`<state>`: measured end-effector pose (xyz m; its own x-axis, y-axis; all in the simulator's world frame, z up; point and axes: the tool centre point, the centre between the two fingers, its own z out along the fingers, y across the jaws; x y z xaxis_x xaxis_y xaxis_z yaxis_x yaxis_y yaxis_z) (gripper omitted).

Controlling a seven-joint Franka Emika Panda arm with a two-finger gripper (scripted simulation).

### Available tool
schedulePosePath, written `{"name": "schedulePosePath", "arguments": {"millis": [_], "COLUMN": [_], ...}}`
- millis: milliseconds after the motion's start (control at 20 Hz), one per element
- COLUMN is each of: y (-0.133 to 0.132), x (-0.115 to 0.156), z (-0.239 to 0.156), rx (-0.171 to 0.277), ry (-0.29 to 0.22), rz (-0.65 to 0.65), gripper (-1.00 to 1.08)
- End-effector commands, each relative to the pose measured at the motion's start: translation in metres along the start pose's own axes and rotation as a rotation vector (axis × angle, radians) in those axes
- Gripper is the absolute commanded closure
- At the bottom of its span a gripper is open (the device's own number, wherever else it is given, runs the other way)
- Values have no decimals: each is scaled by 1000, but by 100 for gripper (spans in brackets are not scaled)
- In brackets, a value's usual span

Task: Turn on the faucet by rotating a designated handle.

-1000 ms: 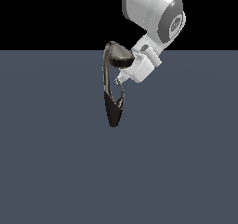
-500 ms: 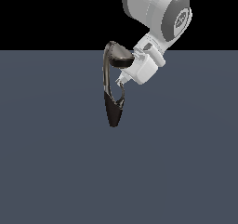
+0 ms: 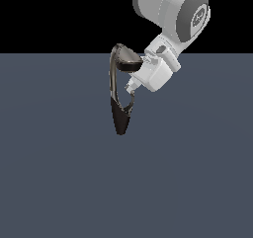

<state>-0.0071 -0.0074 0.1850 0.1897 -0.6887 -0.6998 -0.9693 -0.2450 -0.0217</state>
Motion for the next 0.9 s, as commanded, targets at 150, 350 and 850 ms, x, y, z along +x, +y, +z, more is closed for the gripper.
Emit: {"name": "schedulePosePath", "arguments": {"millis": [150, 350, 850], "y": [31, 26, 55], "x": [12, 4, 63], "z": [2, -1, 2], "rx": [-14, -6, -15], "ry": [-9, -3, -10], "rz": [14, -11, 13], "gripper": [108, 108, 108]}}
